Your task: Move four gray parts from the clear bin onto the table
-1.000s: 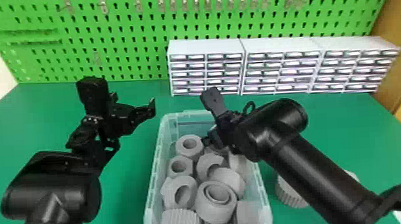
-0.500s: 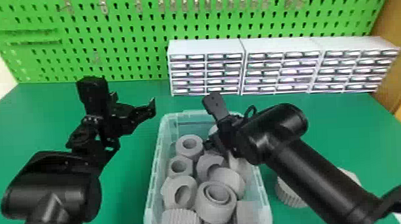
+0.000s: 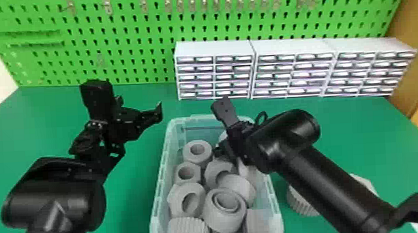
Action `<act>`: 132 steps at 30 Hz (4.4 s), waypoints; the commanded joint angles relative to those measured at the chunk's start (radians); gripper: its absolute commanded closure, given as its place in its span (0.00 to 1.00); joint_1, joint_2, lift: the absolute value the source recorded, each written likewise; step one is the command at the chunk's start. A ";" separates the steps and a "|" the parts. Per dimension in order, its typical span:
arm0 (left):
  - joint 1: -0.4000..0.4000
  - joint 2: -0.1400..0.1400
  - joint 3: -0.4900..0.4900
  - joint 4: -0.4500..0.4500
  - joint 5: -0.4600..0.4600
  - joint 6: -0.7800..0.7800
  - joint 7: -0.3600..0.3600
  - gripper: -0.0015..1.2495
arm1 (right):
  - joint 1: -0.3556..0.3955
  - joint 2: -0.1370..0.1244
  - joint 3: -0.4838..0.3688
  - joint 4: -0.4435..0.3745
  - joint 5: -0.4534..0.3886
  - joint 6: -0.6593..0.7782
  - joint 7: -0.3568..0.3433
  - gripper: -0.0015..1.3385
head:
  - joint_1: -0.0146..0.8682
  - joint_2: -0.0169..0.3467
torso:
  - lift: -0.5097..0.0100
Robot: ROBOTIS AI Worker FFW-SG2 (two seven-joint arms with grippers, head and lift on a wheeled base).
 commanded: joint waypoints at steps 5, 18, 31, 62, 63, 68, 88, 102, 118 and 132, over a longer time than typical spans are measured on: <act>0.000 0.000 0.001 0.000 0.000 0.000 0.000 0.07 | -0.001 0.002 0.016 -0.006 0.017 -0.006 0.000 0.60 | 0.79 0.12 | 0.89; 0.002 0.000 0.002 0.000 0.000 0.000 -0.001 0.07 | 0.008 0.000 0.056 -0.044 0.081 -0.040 0.000 0.75 | 0.79 0.12 | 0.89; 0.004 0.000 0.004 0.000 0.000 0.000 -0.003 0.07 | 0.022 -0.006 0.033 -0.186 0.107 0.009 0.000 0.75 | 0.79 0.12 | 0.89; 0.011 0.000 0.022 -0.002 0.000 0.000 -0.017 0.07 | 0.206 -0.066 -0.383 -0.601 0.184 0.296 -0.038 0.75 | 0.79 0.12 | 0.89; 0.011 0.000 0.022 -0.002 0.000 0.000 -0.017 0.07 | 0.211 -0.067 -0.395 -0.601 0.184 0.304 -0.038 0.75 | 0.79 0.12 | 0.89; 0.010 -0.002 0.021 -0.002 -0.002 0.000 -0.017 0.07 | 0.238 -0.069 -0.455 -0.601 0.183 0.336 -0.038 0.75 | 0.79 0.12 | 0.89; 0.008 -0.003 0.019 -0.002 0.003 0.000 -0.017 0.07 | 0.318 -0.067 -0.671 -0.462 0.127 0.319 -0.038 0.75 | 0.79 0.12 | 0.89; 0.005 -0.003 0.016 -0.002 0.005 0.000 -0.017 0.07 | 0.301 -0.112 -0.661 -0.301 0.026 0.195 -0.028 0.75 | 0.79 0.12 | 0.89; 0.005 -0.003 0.013 0.000 0.003 0.000 -0.017 0.07 | 0.266 -0.121 -0.630 -0.202 0.020 0.153 0.026 0.75 | 0.79 0.12 | 0.89; 0.005 -0.003 0.015 -0.002 0.000 0.000 -0.017 0.07 | 0.261 -0.100 -0.630 -0.204 0.072 0.167 0.026 0.65 | 0.79 0.12 | 0.89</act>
